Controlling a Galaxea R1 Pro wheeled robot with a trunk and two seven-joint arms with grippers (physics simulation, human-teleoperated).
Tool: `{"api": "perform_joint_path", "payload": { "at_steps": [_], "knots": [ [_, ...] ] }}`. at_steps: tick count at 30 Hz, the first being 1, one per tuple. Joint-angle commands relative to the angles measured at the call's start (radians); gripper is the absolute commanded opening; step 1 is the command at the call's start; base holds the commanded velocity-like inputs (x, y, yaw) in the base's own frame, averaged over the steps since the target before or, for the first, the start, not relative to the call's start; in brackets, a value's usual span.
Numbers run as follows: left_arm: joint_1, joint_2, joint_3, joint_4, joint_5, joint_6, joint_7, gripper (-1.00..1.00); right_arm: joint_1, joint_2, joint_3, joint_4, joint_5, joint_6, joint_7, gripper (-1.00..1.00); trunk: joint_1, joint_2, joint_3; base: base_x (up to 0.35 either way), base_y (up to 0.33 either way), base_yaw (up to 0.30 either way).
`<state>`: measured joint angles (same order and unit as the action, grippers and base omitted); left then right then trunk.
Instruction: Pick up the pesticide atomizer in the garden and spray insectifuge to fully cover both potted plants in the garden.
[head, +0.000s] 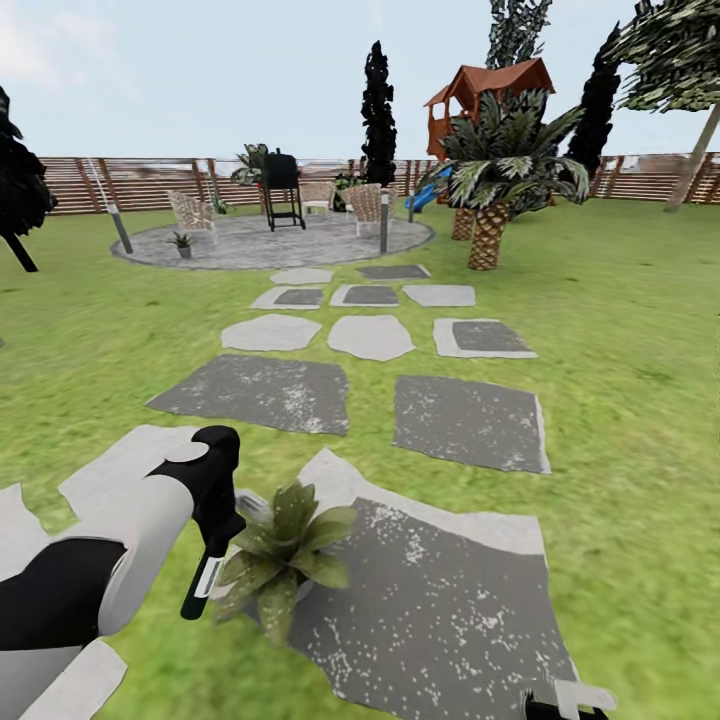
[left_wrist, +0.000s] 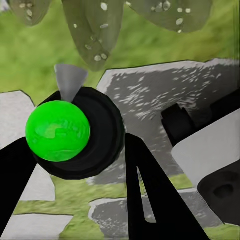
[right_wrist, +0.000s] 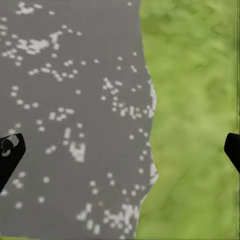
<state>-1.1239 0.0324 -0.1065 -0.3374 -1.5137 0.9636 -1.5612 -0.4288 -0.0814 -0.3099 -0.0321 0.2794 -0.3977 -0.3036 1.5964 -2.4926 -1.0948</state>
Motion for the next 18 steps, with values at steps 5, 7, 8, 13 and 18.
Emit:
{"api": "perform_joint_path", "payload": {
  "at_steps": [5, 7, 8, 13, 18],
  "knots": [
    [0.0, 0.003, -0.008, -0.001, -0.005, 0.011, -0.01, -1.0, -0.001, 0.002, -0.008, 0.001, 0.011, -0.003, -0.003, 1.0, 0.0, 0.0, -0.001, 0.001, -0.293, 0.104],
    [0.0, 0.003, -0.009, -0.001, -0.006, 0.011, -0.01, -1.0, -0.001, 0.002, -0.008, 0.001, 0.011, -0.003, -0.003, 1.0, 0.0, 0.0, -0.001, 0.0, -0.09, 0.26],
    [0.0, 0.005, -0.009, -0.001, -0.006, 0.011, -0.01, -1.0, -0.001, 0.002, -0.008, 0.001, 0.011, -0.003, -0.003, 1.0, 0.0, 0.0, -0.001, 0.0, -0.036, 0.27],
    [0.013, 0.038, -0.01, 0.0, -0.006, -0.017, -0.01, -1.0, -0.001, 0.002, -0.008, 0.001, 0.011, -0.003, -0.003, 1.0, 0.0, 0.0, -0.001, 0.0, -0.008, 0.194],
    [0.02, 0.059, -0.008, 0.008, -0.008, -0.108, -0.01, -1.0, -0.001, 0.002, -0.008, 0.001, 0.011, -0.003, -0.003, 1.0, 0.0, 0.0, -0.001, 0.0, 0.0, 0.01]
  ]
}}
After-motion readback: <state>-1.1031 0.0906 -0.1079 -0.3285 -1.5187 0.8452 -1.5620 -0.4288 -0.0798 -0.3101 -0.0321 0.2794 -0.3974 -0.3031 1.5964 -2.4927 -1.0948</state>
